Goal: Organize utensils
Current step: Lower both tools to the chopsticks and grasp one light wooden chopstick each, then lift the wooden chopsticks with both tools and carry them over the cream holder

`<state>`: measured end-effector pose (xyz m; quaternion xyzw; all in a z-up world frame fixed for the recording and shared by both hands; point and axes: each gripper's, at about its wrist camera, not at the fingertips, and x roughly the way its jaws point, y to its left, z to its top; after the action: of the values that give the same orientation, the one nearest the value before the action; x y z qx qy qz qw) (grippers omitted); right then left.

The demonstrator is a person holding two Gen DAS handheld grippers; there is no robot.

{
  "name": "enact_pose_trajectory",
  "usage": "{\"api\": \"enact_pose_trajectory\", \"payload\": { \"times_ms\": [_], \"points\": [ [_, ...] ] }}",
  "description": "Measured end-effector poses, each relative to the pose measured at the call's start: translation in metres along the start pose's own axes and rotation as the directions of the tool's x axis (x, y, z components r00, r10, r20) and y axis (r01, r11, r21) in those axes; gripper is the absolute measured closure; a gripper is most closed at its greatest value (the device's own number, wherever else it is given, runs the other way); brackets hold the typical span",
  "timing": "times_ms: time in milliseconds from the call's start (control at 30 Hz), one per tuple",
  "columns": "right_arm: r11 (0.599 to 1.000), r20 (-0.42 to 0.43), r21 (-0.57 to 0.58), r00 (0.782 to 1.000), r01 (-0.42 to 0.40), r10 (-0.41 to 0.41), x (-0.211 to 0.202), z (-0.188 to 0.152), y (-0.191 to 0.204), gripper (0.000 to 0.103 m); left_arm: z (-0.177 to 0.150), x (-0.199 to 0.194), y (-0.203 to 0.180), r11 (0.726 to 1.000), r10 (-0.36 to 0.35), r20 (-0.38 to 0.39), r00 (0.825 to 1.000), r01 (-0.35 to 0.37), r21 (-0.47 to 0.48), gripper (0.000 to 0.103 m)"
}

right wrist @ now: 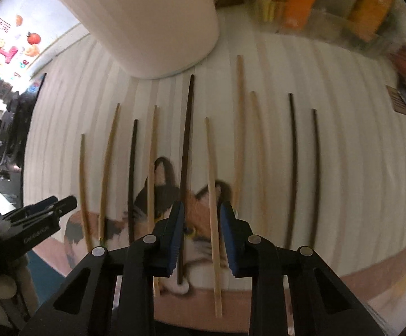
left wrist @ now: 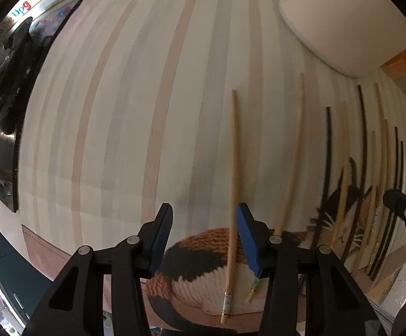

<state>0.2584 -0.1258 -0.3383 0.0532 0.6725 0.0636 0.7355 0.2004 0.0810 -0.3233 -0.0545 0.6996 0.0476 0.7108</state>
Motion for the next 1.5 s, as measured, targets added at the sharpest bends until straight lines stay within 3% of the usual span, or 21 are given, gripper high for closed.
{"api": "enact_pose_trajectory", "payload": {
  "times_ms": [333,400,467,533,600,633,800,900,933,967,1000,1067,1200,1267,1333,1367,1467,1500],
  "points": [
    [0.991,-0.077,-0.051,0.989,0.126,-0.13,0.047,0.011,0.011,0.076,-0.006,0.015,0.002,1.0,-0.016,-0.01,1.0,0.016,0.018,0.059],
    [0.984,-0.069,-0.061,0.983,0.169,-0.173,0.053,0.01,0.018,0.093,-0.01,0.016,-0.002,0.999,-0.016,-0.005,1.0,0.016,0.028,0.058],
    [0.983,-0.072,-0.047,0.981,0.179,-0.182,0.057,0.008,0.02,0.096,-0.015,0.017,-0.002,0.999,-0.018,0.0,1.0,0.018,0.034,0.059],
    [0.981,-0.092,-0.002,0.977,0.192,-0.192,0.06,0.007,0.016,0.096,-0.009,0.019,-0.001,0.999,-0.009,0.012,1.0,0.008,0.043,0.064],
    [0.973,-0.105,0.018,0.969,0.229,-0.226,0.064,0.007,0.013,0.096,0.0,0.013,-0.003,0.998,0.001,0.039,0.999,-0.003,0.066,0.093],
    [0.971,-0.101,0.014,0.967,0.238,-0.236,0.066,0.007,0.014,0.096,0.002,0.012,-0.005,0.997,-0.005,0.043,0.999,0.002,0.075,0.096],
    [0.967,-0.11,-0.019,0.96,0.255,-0.256,0.075,0.006,0.023,0.096,0.011,0.013,-0.004,0.996,-0.036,0.051,0.998,0.031,0.084,0.098],
    [0.968,-0.136,-0.019,0.959,0.249,-0.249,0.088,0.017,0.036,0.095,0.008,0.019,-0.001,0.993,-0.067,0.018,0.998,0.065,0.094,0.096],
    [0.971,-0.149,-0.015,0.959,0.24,-0.24,0.089,0.016,0.037,0.094,0.01,0.021,0.004,0.992,-0.079,0.0,0.997,0.079,0.094,0.096],
    [0.973,-0.17,-0.011,0.958,0.232,-0.23,0.087,0.021,0.026,0.085,0.008,0.022,0.003,0.991,-0.087,-0.016,0.996,0.088,0.096,0.095],
    [0.974,-0.195,-0.006,0.955,0.226,-0.222,0.088,0.025,0.019,0.069,0.003,0.025,0.004,0.991,-0.09,-0.026,0.996,0.092,0.099,0.094],
    [0.982,-0.244,0.007,0.952,0.191,-0.183,0.092,0.02,0.015,0.053,-0.007,0.029,0.006,0.991,-0.08,-0.028,0.996,0.082,0.103,0.094],
    [0.981,-0.236,-0.013,0.953,0.192,-0.189,0.096,0.014,0.016,0.054,-0.019,0.038,-0.008,0.994,-0.046,-0.02,0.999,0.047,0.097,0.094],
    [0.984,-0.229,-0.009,0.957,0.178,-0.175,0.096,0.012,0.018,0.06,-0.019,0.038,-0.01,0.996,-0.038,-0.028,0.999,0.041,0.078,0.094],
    [0.984,-0.215,-0.022,0.96,0.178,-0.179,0.093,0.013,0.018,0.077,-0.021,0.042,-0.014,0.997,-0.026,-0.032,0.999,0.028,0.073,0.094],
    [0.983,-0.21,-0.028,0.96,0.182,-0.184,0.092,0.012,0.019,0.093,-0.021,0.039,-0.018,0.997,-0.02,-0.033,0.999,0.022,0.078,0.094],
    [0.99,-0.192,-0.002,0.972,0.139,-0.137,0.086,0.013,0.02,0.096,-0.017,0.039,-0.029,0.997,-0.007,-0.036,0.999,0.01,0.079,0.094],
    [0.992,-0.189,0.004,0.974,0.125,-0.122,0.085,0.017,0.015,0.096,-0.001,0.038,-0.042,0.997,-0.002,-0.036,0.999,0.005,0.077,0.094]
  ]
}}
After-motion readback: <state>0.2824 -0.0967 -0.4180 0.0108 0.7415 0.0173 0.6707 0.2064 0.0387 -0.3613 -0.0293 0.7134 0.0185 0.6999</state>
